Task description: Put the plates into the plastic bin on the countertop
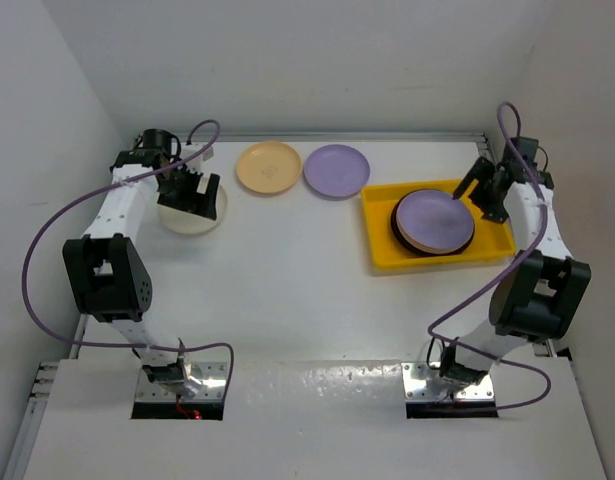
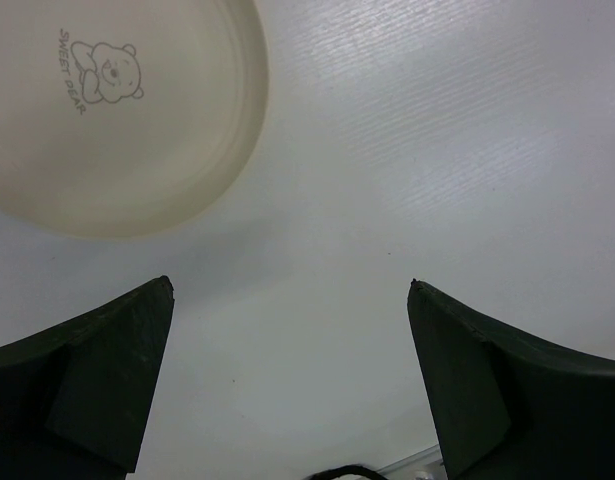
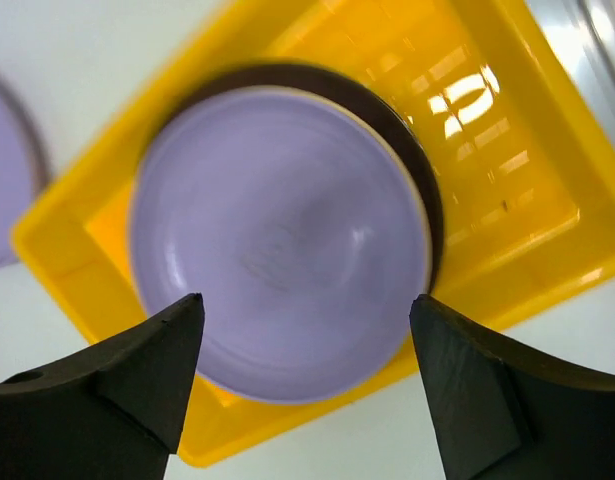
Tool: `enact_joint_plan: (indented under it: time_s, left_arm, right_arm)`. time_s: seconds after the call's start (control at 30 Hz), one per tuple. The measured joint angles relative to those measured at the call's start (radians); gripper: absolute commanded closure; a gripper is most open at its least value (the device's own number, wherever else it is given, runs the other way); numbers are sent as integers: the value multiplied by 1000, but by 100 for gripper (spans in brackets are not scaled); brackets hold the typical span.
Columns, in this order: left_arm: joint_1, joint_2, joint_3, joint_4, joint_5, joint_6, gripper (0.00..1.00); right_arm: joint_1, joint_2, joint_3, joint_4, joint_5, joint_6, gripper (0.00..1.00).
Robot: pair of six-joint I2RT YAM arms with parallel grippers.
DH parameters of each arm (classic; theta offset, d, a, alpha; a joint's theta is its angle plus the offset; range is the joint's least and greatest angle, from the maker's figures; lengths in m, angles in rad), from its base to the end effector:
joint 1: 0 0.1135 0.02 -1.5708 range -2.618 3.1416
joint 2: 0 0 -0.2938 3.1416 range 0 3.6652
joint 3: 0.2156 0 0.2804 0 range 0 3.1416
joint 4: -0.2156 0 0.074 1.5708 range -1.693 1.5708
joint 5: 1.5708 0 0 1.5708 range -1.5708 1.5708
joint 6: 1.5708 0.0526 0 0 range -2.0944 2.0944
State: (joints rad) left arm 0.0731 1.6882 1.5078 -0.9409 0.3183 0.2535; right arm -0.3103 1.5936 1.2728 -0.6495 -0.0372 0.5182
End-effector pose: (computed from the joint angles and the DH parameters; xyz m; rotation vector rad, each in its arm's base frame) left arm 0.3887 0.0120 0.3035 0.3332 2.6118 -0.3189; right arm 0.3597 -0.1133 0.2734 1.0110 2.3357 0.1288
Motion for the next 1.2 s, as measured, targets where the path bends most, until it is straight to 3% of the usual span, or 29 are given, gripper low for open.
enact_joint_plan:
  time_s: [0.1, 0.2, 0.27, 0.57, 0.77, 0.83, 0.9, 0.93, 1.0, 1.2]
  left_arm:
    - [6, 5, 0, 1, -1, 0, 0]
    - [15, 22, 2, 0, -6, 2, 0]
    - [24, 47, 27, -15, -20, 16, 0]
    - [72, 190, 338, -98, -114, 121, 0]
    - [114, 246, 352, -130, -86, 112, 0]
    - [127, 274, 352, -135, -71, 104, 0]
    - [139, 294, 352, -141, -58, 100, 0]
    - [144, 299, 352, -145, -53, 98, 0]
    - [151, 302, 352, -148, -45, 93, 0]
    - [164, 302, 352, -151, -27, 82, 0]
  right_arm:
    - [101, 6, 111, 3, 74, -29, 18]
    - [212, 24, 181, 58, 89, -31, 34]
    - [271, 78, 246, 98, 49, -28, 39]
    - [382, 760, 895, 209, -122, 30, 40]
    - [413, 966, 884, 233, -166, 116, 47]
    - [423, 987, 890, 257, -167, 136, 55]
    - [433, 987, 890, 268, -158, 141, 67]
    - [440, 988, 890, 270, -148, 140, 83]
    - [452, 990, 879, 281, -130, 149, 100]
    - [470, 934, 756, 377, -81, 190, 100]
